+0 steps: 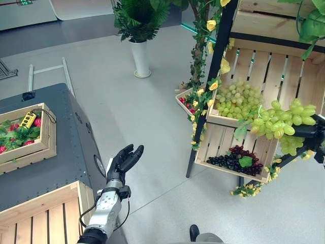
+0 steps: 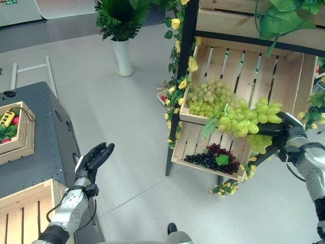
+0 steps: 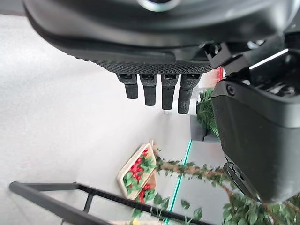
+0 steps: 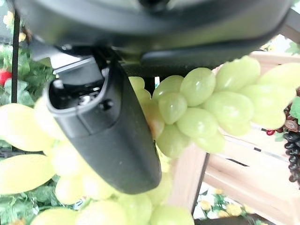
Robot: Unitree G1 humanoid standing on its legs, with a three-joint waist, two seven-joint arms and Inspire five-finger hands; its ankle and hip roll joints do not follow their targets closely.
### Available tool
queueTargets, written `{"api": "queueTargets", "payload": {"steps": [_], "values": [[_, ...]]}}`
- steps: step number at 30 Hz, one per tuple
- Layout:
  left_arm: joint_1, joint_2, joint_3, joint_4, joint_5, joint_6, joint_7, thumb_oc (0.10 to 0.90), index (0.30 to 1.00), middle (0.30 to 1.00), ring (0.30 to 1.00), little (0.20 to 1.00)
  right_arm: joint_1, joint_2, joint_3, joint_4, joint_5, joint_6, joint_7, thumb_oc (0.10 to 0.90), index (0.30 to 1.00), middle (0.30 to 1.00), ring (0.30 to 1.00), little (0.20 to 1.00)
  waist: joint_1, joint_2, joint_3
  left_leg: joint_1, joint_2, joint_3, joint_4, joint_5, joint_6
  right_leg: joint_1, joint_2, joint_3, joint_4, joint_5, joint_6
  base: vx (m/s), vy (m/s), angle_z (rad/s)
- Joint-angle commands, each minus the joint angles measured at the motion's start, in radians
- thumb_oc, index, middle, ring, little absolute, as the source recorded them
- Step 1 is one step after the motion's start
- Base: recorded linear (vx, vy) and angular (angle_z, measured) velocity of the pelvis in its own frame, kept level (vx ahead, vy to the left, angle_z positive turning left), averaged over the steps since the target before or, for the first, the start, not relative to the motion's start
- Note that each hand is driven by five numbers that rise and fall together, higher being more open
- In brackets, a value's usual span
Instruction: Pick up the fruits from the basket on one side to the basket on the other side
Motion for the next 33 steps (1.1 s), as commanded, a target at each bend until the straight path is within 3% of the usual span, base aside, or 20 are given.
{"api": "queueTargets", "payload": {"steps": [1, 6, 11, 15, 24, 29, 33], "values": [[-0.1, 0.082, -0.032, -0.057, 0.011, -0.081, -0.016, 0.8, 0.9, 0.9, 0.9, 0.9, -0.304, -0.156, -0.054, 0.124, 0.121, -0.101, -0.049, 0.4, 0.3, 0.3, 0.3, 0.3, 0.052, -0.042, -0.055, 0.034, -0.037, -0.03, 0.01, -0.145, 0.027, 0.057, 0.041, 0.007, 0.01, -0.078, -0.016, 0.0, 0.0, 0.0], [-0.107, 0.092, -0.047, -0.044, 0.002, -0.073, -0.032, 0.8, 0.9, 0.9, 0.9, 0.9, -0.419, -0.183, -0.022, 0.208, 0.189, -0.072, -0.087, 0.4, 0.3, 0.3, 0.3, 0.3, 0.059, -0.043, -0.063, 0.035, -0.039, -0.037, 0.01, -0.147, 0.026, 0.062, 0.042, 0.005, 0.006, -0.078, -0.017, 0.01, -0.006, 0.0], [-0.117, 0.093, -0.065, -0.044, 0.002, -0.067, -0.028, 0.8, 0.9, 0.9, 0.9, 0.9, -0.537, -0.236, 0.083, 0.311, 0.062, -0.068, -0.118, 0.4, 0.3, 0.3, 0.3, 0.3, 0.069, -0.047, -0.07, 0.032, -0.04, -0.044, 0.01, -0.143, 0.024, 0.06, 0.042, 0.003, 0.005, -0.077, -0.019, 0.0, 0.0, 0.0], [-0.117, 0.091, -0.074, -0.037, -0.001, -0.074, -0.026, 0.8, 0.9, 0.9, 0.9, 0.9, -0.634, -0.254, 0.159, 0.377, 0.048, -0.066, -0.138, 0.4, 0.3, 0.3, 0.3, 0.3, 0.077, -0.048, -0.07, 0.03, -0.042, -0.051, 0.01, -0.14, 0.025, 0.061, 0.044, 0.0, 0.004, -0.078, -0.022, 0.0, 0.0, 0.0], [-0.132, 0.079, -0.091, -0.006, -0.003, -0.078, -0.032, 0.8, 0.9, 0.9, 0.9, 0.9, -0.83, -0.244, 0.368, 0.535, -0.258, -0.065, -0.089, 0.4, 0.3, 0.3, 0.3, 0.3, 0.102, -0.046, -0.073, 0.028, -0.043, -0.065, 0.01, -0.134, 0.022, 0.065, 0.04, -0.019, 0.004, -0.083, -0.025, 0.0, -0.001, 0.01], [-0.14, 0.071, -0.091, -0.005, 0.002, -0.068, -0.026, 0.8, 0.9, 0.9, 0.9, 0.9, -0.89, -0.232, 0.477, 0.589, -0.434, -0.099, -0.07, 0.4, 0.3, 0.3, 0.3, 0.3, 0.111, -0.043, -0.07, 0.026, -0.042, -0.066, 0.01, -0.132, 0.024, 0.065, 0.039, -0.023, 0.004, -0.082, -0.026, 0.0, 0.0, 0.02], [-0.142, 0.072, -0.091, -0.002, -0.003, -0.073, -0.031, 0.8, 0.9, 0.9, 0.9, 0.9, -0.913, -0.219, 0.528, 0.613, -0.476, -0.106, -0.041, 0.4, 0.3, 0.3, 0.3, 0.3, 0.116, -0.04, -0.064, 0.024, -0.044, -0.066, 0.01, -0.13, 0.024, 0.063, 0.037, -0.028, 0.004, -0.082, -0.026, 0.0, 0.002, 0.01]]}}
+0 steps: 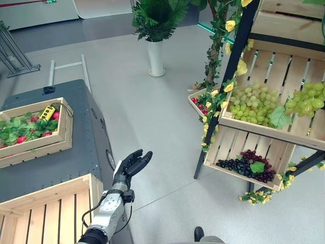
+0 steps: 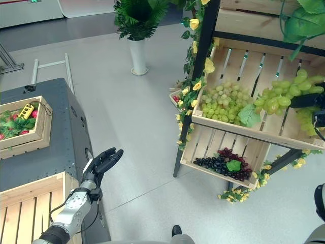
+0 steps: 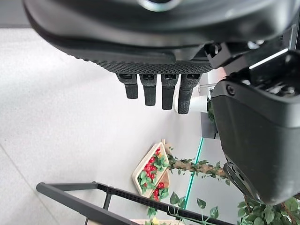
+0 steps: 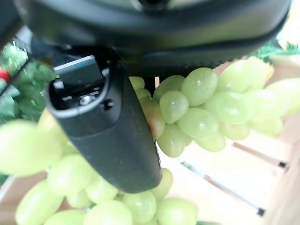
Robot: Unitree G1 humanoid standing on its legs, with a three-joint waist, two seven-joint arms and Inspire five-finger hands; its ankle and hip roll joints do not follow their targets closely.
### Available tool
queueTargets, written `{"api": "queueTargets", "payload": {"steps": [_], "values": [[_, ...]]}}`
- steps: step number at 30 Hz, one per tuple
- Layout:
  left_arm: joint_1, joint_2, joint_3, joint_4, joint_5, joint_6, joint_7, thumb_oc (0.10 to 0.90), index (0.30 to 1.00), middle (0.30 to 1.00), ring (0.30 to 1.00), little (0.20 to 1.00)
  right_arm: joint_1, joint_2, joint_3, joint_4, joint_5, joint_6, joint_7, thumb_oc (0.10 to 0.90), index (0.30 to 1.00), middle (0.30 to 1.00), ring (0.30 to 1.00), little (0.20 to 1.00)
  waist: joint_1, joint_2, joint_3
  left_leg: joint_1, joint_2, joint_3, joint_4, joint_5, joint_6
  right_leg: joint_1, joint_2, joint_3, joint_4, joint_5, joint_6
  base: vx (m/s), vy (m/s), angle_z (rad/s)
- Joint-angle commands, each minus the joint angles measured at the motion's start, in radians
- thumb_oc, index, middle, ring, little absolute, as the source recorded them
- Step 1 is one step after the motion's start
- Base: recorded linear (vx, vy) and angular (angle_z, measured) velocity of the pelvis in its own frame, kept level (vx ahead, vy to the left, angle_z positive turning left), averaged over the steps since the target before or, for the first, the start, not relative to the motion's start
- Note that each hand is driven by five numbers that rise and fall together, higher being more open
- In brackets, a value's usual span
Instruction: Pick up the fruits from the basket on one side to the basket on the other side
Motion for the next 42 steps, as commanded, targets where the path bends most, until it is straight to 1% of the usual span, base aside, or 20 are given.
{"api": "queueTargets", "payload": {"steps": [1, 5, 7, 10, 11, 12, 14, 16, 17, 18, 19, 22, 26, 34, 37, 38, 42], "values": [[-0.131, 0.051, -0.011, -0.033, 0.003, -0.087, -0.005, 0.8, 0.9, 0.9, 0.9, 0.9, -0.236, -0.084, 0.052, 0.044, -0.043, -0.139, 0.01, 0.4, 0.3, 0.3, 0.3, 0.3, 0.031, -0.06, -0.062, 0.033, -0.041, -0.041, 0.01, -0.133, 0.026, 0.061, 0.041, -0.012, 0.004, -0.081, -0.026, 0.0, 0.0, 0.0], [-0.139, 0.055, -0.009, -0.031, -0.002, -0.085, -0.016, 0.8, 0.9, 0.9, 0.9, 0.9, -0.216, -0.065, 0.047, 0.041, -0.021, -0.144, 0.043, 0.4, 0.3, 0.3, 0.3, 0.3, 0.029, -0.057, -0.059, 0.033, -0.041, -0.036, 0.01, -0.134, 0.027, 0.06, 0.039, -0.011, 0.004, -0.082, -0.026, -0.01, 0.005, 0.0], [-0.138, 0.054, -0.004, -0.031, -0.003, -0.087, -0.027, 0.8, 0.9, 0.9, 0.9, 0.9, -0.188, -0.054, 0.028, 0.041, -0.003, -0.162, 0.061, 0.4, 0.3, 0.3, 0.3, 0.3, 0.027, -0.056, -0.057, 0.035, -0.041, -0.029, 0.01, -0.136, 0.027, 0.059, 0.039, -0.009, 0.004, -0.081, -0.025, -0.04, 0.019, 0.0], [-0.141, 0.051, -0.001, -0.033, 0.0, -0.083, -0.035, 0.8, 0.9, 0.9, 0.9, 0.9, -0.166, -0.046, 0.015, 0.025, 0.01, -0.169, 0.071, 0.4, 0.3, 0.3, 0.3, 0.3, 0.023, -0.057, -0.055, 0.036, -0.041, -0.025, 0.01, -0.137, 0.029, 0.057, 0.039, -0.004, 0.004, -0.081, -0.025, -0.02, 0.027, 0.0], [-0.143, 0.05, -0.003, -0.034, 0.001, -0.078, -0.039, 0.8, 0.9, 0.9, 0.9, 0.9, -0.161, -0.044, 0.012, 0.021, 0.021, -0.167, 0.078, 0.4, 0.3, 0.3, 0.3, 0.3, 0.02, -0.054, -0.056, 0.046, -0.041, -0.035, 0.01, -0.154, 0.028, 0.066, 0.039, 0.0, 0.004, -0.092, -0.017, 0.02, 0.05, 0.0], [-0.147, 0.049, -0.003, -0.032, 0.001, -0.077, -0.047, 0.8, 0.9, 0.9, 0.9, 0.9, -0.151, -0.041, 0.003, 0.011, 0.056, -0.175, 0.096, 0.4, 0.3, 0.3, 0.3, 0.3, 0.015, -0.054, -0.054, 0.049, -0.041, -0.031, 0.01, -0.156, 0.029, 0.067, 0.04, 0.004, 0.004, -0.092, -0.016, 0.03, 0.05, 0.0], [-0.149, 0.044, -0.004, -0.031, 0.003, -0.076, -0.052, 0.8, 0.9, 0.9, 0.9, 0.9, -0.137, -0.036, -0.012, -0.002, 0.088, -0.188, 0.13, 0.4, 0.3, 0.3, 0.3, 0.3, 0.011, -0.053, -0.055, 0.053, -0.041, -0.026, 0.01, -0.158, 0.03, 0.068, 0.04, 0.008, 0.004, -0.093, -0.015, 0.0, 0.0, 0.0], [-0.153, 0.041, -0.008, -0.031, 0.001, -0.073, -0.057, 0.8, 0.9, 0.9, 0.9, 0.9, -0.119, -0.031, -0.029, -0.018, 0.119, -0.185, 0.158, 0.4, 0.3, 0.3, 0.3, 0.3, 0.007, -0.053, -0.054, 0.056, -0.042, -0.023, 0.01, -0.16, 0.032, 0.069, 0.04, 0.012, 0.005, -0.093, -0.015, 0.0, 0.0, 0.0], [-0.153, 0.038, -0.006, -0.035, 0.002, -0.068, -0.059, 0.8, 0.9, 0.9, 0.9, 0.9, -0.103, -0.026, -0.042, -0.031, 0.133, -0.187, 0.175, 0.466, 0.399, 0.399, 0.399, 0.399, 0.005, -0.053, -0.054, 0.058, -0.041, -0.019, 0.01, -0.161, 0.032, 0.07, 0.04, 0.013, 0.005, -0.093, -0.014, 0.0, 0.0, 0.0], [-0.154, 0.037, -0.007, -0.037, 0.003, -0.067, -0.059, 0.8, 0.9, 0.9, 0.9, 0.9, -0.094, -0.023, -0.05, -0.036, 0.15, -0.19, 0.186, 0.522, 0.484, 0.484, 0.484, 0.484, 0.005, -0.054, -0.054, 0.059, -0.04, -0.017, 0.01, -0.162, 0.032, 0.07, 0.04, 0.014, 0.005, -0.093, -0.014, 0.0, 0.016, -0.04], [-0.155, 0.033, -0.007, -0.036, 0.005, -0.064, -0.058, 0.8, 0.9, 0.9, 0.9, 0.9, -0.087, -0.019, -0.06, -0.05, 0.165, -0.189, 0.196, 0.8, 0.9, 0.9, 0.9, 0.9, 0.002, -0.055, -0.056, 0.06, -0.041, -0.015, 0.01, -0.163, 0.032, 0.07, 0.04, 0.017, 0.004, -0.094, -0.014, 0.0, 0.011, -0.06], [-0.153, 0.03, -0.005, -0.037, 0.007, -0.058, -0.061, 0.8, 0.9, 0.9, 0.9, 0.9, -0.062, -0.013, -0.084, -0.07, 0.151, -0.208, 0.204, 0.8, 0.9, 0.9, 0.9, 0.9, -0.002, -0.055, -0.059, 0.064, -0.04, -0.01, 0.01, -0.166, 0.032, 0.069, 0.041, 0.024, 0.004, -0.094, -0.013, 0.0, 0.01, -0.03], [-0.15, 0.032, -0.004, -0.036, 0.008, -0.056, -0.063, 0.8, 0.9, 0.9, 0.9, 0.9, -0.041, -0.018, -0.089, -0.108, 0.132, -0.213, 0.199, 0.8, 0.9, 0.9, 0.9, 0.9, -0.01, -0.057, -0.06, 0.066, -0.04, -0.003, 0.01, -0.168, 0.033, 0.067, 0.042, 0.032, 0.004, -0.092, -0.011, 0.0, 0.0, 0.0], [-0.149, 0.03, -0.006, -0.035, 0.008, -0.058, -0.071, 0.8, 0.9, 0.9, 0.9, 0.9, -0.031, -0.032, -0.111, -0.141, 0.159, -0.221, 0.177, 0.8, 0.9, 0.9, 0.9, 0.9, -0.018, -0.059, -0.066, 0.066, -0.042, 0.002, 0.01, -0.173, 0.037, 0.063, 0.045, 0.042, 0.004, -0.09, -0.009, 0.0, 0.003, -0.06], [-0.149, 0.029, -0.008, -0.033, 0.01, -0.061, -0.07, 0.8, 0.9, 0.9, 0.9, 0.9, -0.007, -0.033, -0.127, -0.148, 0.131, -0.252, 0.153, 0.8, 0.9, 0.9, 0.9, 0.9, -0.02, -0.059, -0.068, 0.065, -0.043, 0.003, 0.01, -0.173, 0.037, 0.06, 0.046, 0.045, 0.004, -0.089, -0.008, 0.0, 0.0, 0.0], [-0.146, 0.03, -0.009, -0.034, 0.011, -0.062, -0.069, 0.8, 0.9, 0.9, 0.9, 0.9, 0.002, -0.041, -0.126, -0.155, 0.104, -0.274, 0.134, 0.8, 0.9, 0.9, 0.9, 0.9, -0.022, -0.059, -0.069, 0.064, -0.043, 0.004, 0.01, -0.173, 0.038, 0.059, 0.047, 0.047, 0.004, -0.088, -0.007, 0.0, 0.0, 0.0], [-0.141, 0.03, -0.013, -0.035, 0.012, -0.067, -0.063, 0.8, 0.9, 0.9, 0.9, 0.9, 0.017, -0.054, -0.118, -0.184, 0.071, -0.32, 0.097, 0.8, 0.9, 0.9, 0.9, 0.9, -0.027, -0.059, -0.068, 0.065, -0.043, 0.009, 0.01, -0.172, 0.039, 0.056, 0.047, 0.051, 0.004, -0.086, -0.007, 0.0, 0.0, 0.0]]}}
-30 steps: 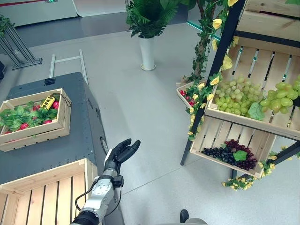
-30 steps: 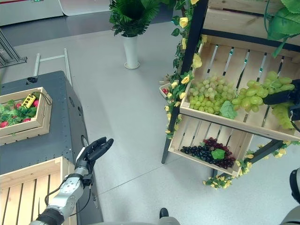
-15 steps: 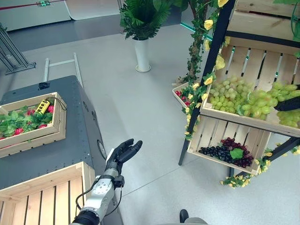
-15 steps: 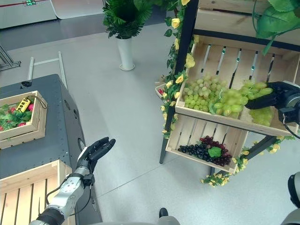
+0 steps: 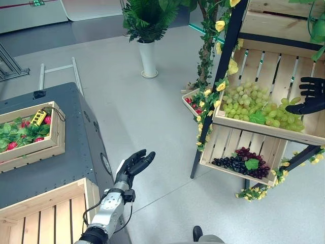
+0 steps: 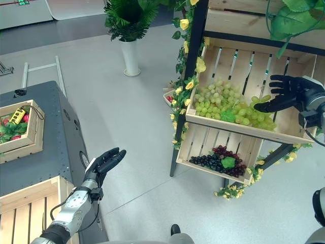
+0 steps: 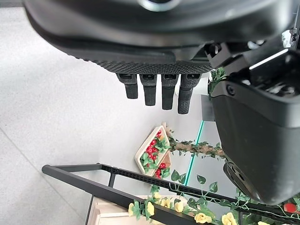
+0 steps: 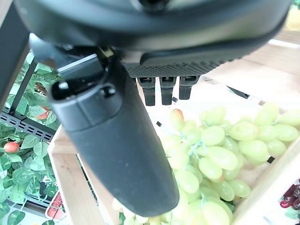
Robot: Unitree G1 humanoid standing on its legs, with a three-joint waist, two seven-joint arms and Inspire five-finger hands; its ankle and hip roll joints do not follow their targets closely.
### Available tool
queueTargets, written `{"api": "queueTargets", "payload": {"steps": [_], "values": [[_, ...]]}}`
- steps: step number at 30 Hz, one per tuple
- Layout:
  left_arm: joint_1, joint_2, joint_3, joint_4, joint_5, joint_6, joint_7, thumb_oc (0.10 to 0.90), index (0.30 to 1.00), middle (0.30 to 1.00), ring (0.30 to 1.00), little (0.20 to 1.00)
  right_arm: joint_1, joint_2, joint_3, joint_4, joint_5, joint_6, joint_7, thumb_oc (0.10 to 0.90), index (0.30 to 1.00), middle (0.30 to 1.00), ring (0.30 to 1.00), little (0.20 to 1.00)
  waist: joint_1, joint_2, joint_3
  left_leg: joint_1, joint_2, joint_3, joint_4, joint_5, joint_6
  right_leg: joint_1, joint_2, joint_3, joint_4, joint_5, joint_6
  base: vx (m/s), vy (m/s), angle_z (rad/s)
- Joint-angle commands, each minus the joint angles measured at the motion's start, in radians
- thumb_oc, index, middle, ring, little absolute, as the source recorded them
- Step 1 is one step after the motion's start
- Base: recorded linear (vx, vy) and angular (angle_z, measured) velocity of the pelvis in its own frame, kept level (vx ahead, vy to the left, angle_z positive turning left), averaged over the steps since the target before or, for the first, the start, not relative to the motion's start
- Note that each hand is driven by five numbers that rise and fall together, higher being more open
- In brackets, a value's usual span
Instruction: Pick up the fruits from the basket on one side to the basket on the other side
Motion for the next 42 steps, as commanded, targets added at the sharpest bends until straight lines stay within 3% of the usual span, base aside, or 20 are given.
{"api": "queueTargets", "payload": {"steps": [1, 11, 14, 17, 18, 26, 31, 35, 42], "values": [[-0.121, 0.033, -0.012, -0.043, 0.012, -0.081, -0.001, 0.8, 0.9, 0.9, 0.9, 0.9, -0.068, -0.069, -0.07, -0.06, -0.04, -0.176, -0.112, 0.8, 0.9, 0.9, 0.9, 0.9, 0.005, -0.048, -0.069, 0.051, -0.042, -0.013, 0.01, -0.168, 0.037, 0.058, 0.045, 0.024, 0.004, -0.087, -0.009, 0.0, 0.0, 0.0], [-0.105, 0.03, 0.017, -0.044, 0.012, -0.085, -0.012, 0.8, 0.9, 0.9, 0.9, 0.9, 0.159, 0.003, -0.23, -0.332, -0.012, -0.25, -0.164, 0.8, 0.9, 0.9, 0.9, 0.9, -0.019, -0.038, -0.068, 0.055, -0.046, -0.007, 0.01, -0.173, 0.043, 0.057, 0.045, 0.034, 0.004, -0.089, -0.006, 0.0, 0.0, 0.0], [-0.105, 0.016, 0.029, -0.039, 0.004, -0.082, -0.009, 0.8, 0.9, 0.9, 0.9, 0.9, 0.302, 0.111, -0.322, -0.544, -0.042, -0.248, -0.194, 0.8, 0.9, 0.9, 0.9, 0.9, -0.038, -0.028, -0.062, 0.057, -0.047, -0.002, 0.01, -0.175, 0.048, 0.055, 0.045, 0.042, 0.006, -0.09, -0.005, 0.01, 0.0, -0.02], [-0.103, 0.002, 0.035, -0.034, 0.0, -0.075, -0.003, 0.8, 0.9, 0.9, 0.9, 0.9, 0.363, 0.172, -0.351, -0.635, -0.068, -0.259, -0.198, 0.8, 0.9, 0.9, 0.9, 0.9, -0.045, -0.024, -0.06, 0.059, -0.047, 0.001, 0.01, -0.177, 0.051, 0.056, 0.044, 0.045, 0.006, -0.091, -0.004, 0.01, -0.007, -0.09], [-0.099, -0.014, 0.042, -0.021, 0.007, -0.077, 0.005, 0.8, 0.9, 0.9, 0.9, 0.9, 0.416, 0.236, -0.367, -0.737, -0.093, -0.255, -0.182, 0.8, 0.9, 0.9, 0.9, 0.9, -0.054, -0.02, -0.058, 0.06, -0.047, 0.005, 0.01, -0.179, 0.054, 0.055, 0.044, 0.051, 0.006, -0.091, -0.004, 0.01, -0.014, -0.15], [-0.086, -0.048, 0.064, 0.026, 0.028, -0.083, 0.039, 0.8, 0.9, 0.9, 0.9, 0.9, 0.573, 0.357, -0.396, -1.016, -0.074, -0.247, -0.067, 0.8, 0.9, 0.9, 0.9, 0.9, -0.073, -0.005, -0.05, 0.062, -0.046, 0.021, 0.01, -0.18, 0.058, 0.051, 0.042, 0.059, 0.011, -0.094, -0.003, 0.0, -0.005, -0.04], [-0.064, -0.062, 0.072, 0.052, 0.035, -0.103, 0.05, 0.8, 0.9, 0.9, 0.9, 0.9, 0.661, 0.398, -0.39, -1.124, -0.063, -0.261, 0.003, 0.8, 0.9, 0.9, 0.9, 0.9, -0.073, 0.0, -0.049, 0.061, -0.047, 0.023, 0.01, -0.177, 0.058, 0.049, 0.039, 0.054, 0.013, -0.094, -0.001, 0.0, -0.024, -0.01], [-0.039, -0.079, 0.073, 0.099, 0.046, -0.124, 0.068, 0.8, 0.9, 0.9, 0.9, 0.9, 0.744, 0.451, -0.327, -1.187, -0.062, -0.257, 0.087, 0.8, 0.9, 0.9, 0.9, 0.9, -0.066, 0.002, -0.041, 0.054, -0.047, 0.022, 0.01, -0.168, 0.055, 0.046, 0.036, 0.038, 0.02, -0.094, 0.0, -0.01, -0.048, 0.0], [-0.004, -0.096, 0.051, 0.176, 0.072, -0.158, 0.088, 0.8, 0.9, 0.9, 0.9, 0.9, 0.794, 0.542, -0.194, -1.096, 0.022, -0.173, 0.11, 0.8, 0.9, 0.9, 0.9, 0.9, -0.04, -0.004, -0.037, 0.047, -0.043, 0.008, 0.01, -0.156, 0.048, 0.049, 0.033, 0.005, 0.024, -0.096, -0.004, 0.0, -0.059, 0.03]]}}
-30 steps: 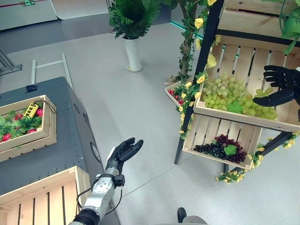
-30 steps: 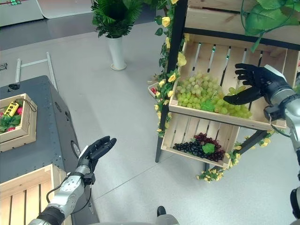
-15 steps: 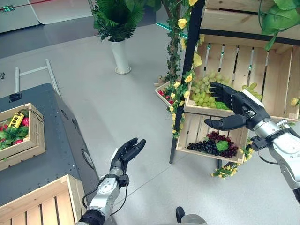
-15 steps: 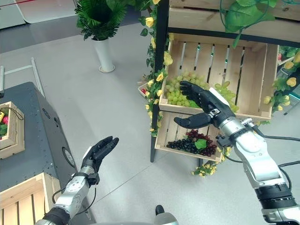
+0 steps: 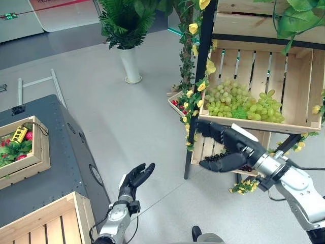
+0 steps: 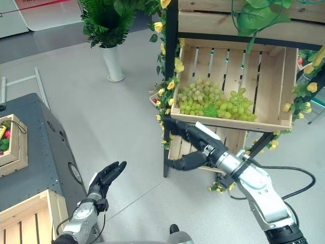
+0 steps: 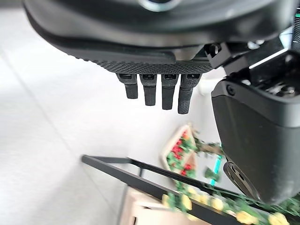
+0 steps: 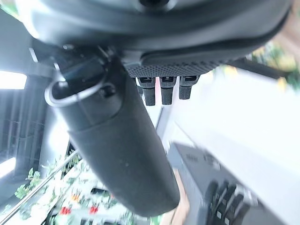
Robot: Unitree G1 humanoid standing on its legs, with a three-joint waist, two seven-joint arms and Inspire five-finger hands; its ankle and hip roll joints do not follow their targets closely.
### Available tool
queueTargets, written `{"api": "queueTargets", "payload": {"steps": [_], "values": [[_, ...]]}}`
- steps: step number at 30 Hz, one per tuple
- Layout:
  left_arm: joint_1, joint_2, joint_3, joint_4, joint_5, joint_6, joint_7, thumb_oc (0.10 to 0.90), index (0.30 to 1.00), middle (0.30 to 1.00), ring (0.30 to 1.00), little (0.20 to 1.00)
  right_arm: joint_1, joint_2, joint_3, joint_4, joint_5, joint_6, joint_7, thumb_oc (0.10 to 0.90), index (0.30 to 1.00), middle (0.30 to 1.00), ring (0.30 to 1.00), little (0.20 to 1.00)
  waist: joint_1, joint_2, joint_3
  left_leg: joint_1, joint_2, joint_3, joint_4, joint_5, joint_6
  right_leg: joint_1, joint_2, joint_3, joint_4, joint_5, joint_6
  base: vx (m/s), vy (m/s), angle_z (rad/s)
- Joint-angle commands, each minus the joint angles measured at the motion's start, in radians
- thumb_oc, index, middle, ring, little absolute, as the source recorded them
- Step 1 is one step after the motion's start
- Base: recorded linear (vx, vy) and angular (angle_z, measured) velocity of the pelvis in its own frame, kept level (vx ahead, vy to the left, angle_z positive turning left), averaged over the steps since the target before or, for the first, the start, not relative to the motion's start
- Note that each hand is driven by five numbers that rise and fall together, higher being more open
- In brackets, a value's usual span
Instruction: Pick up the fruits from the basket on one side to the basket on the other side
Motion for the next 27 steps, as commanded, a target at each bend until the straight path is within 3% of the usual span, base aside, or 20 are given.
{"api": "queueTargets", "payload": {"steps": [1, 7, 12, 20, 25, 27], "values": [[-0.083, 0.024, 0.032, 0.034, 0.05, -0.148, 0.032, 0.8, 0.9, 0.9, 0.9, 0.9, -0.053, 0.093, 0.029, 0.041, 0.072, -0.06, -0.008, 0.8, 0.9, 0.9, 0.9, 0.9, 0.044, -0.022, -0.017, 0.038, -0.047, 0.001, 0.01, -0.143, 0.051, 0.056, 0.026, -0.032, 0.022, -0.096, -0.006, 0.01, -0.087, 0.02], [-0.057, 0.006, 0.032, 0.093, 0.066, -0.174, 0.06, 0.8, 0.9, 0.9, 0.9, 0.9, -0.021, 0.217, 0.155, 0.251, 0.083, -0.11, -0.091, 0.8, 0.9, 0.9, 0.9, 0.9, 0.075, -0.03, -0.014, 0.036, -0.045, -0.02, 0.01, -0.133, 0.045, 0.071, 0.02, -0.073, 0.014, -0.095, -0.008, 0.0, -0.059, 0.11], [-0.053, -0.017, 0.002, 0.146, 0.111, -0.192, 0.119, 0.8, 0.9, 0.9, 0.9, 0.9, -0.034, 0.331, 0.261, 0.53, 0.067, -0.161, -0.19, 0.8, 0.9, 0.9, 0.9, 0.9, 0.104, -0.031, -0.015, 0.033, -0.045, -0.043, 0.01, -0.126, 0.041, 0.084, 0.016, -0.105, 0.004, -0.094, -0.013, 0.0, -0.033, 0.1], [-0.088, -0.079, -0.04, 0.335, 0.187, -0.167, 0.124, 0.8, 0.9, 0.9, 0.9, 0.9, -0.1, 0.512, 0.263, 1.05, 0.029, -0.162, -0.302, 0.8, 0.9, 0.9, 0.9, 0.9, 0.16, -0.013, -0.015, 0.027, -0.05, -0.098, 0.01, -0.122, 0.047, 0.108, 0.009, -0.155, 0.015, -0.117, -0.026, 0.02, -0.018, 0.15], [-0.094, -0.098, -0.06, 0.417, 0.234, -0.159, 0.096, 0.8, 0.9, 0.9, 0.9, 0.9, -0.148, 0.542, 0.252, 1.251, -0.001, -0.163, -0.338, 0.8, 0.9, 0.9, 0.9, 0.9, 0.187, -0.005, -0.016, 0.023, -0.054, -0.124, 0.01, -0.124, 0.049, 0.123, 0.01, -0.176, 0.011, -0.13, -0.034, 0.0, -0.019, 0.25], [-0.089, -0.099, -0.063, 0.447, 0.271, -0.128, 0.083, 0.8, 0.9, 0.9, 0.9, 0.9, -0.163, 0.552, 0.243, 1.343, -0.026, -0.134, -0.373, 0.8, 0.9, 0.9, 0.9, 0.9, 0.203, -0.002, -0.021, 0.023, -0.055, -0.136, 0.01, -0.125, 0.05, 0.133, 0.01, -0.19, 0.009, -0.137, -0.039, 0.0, -0.033, 0.21]]}}
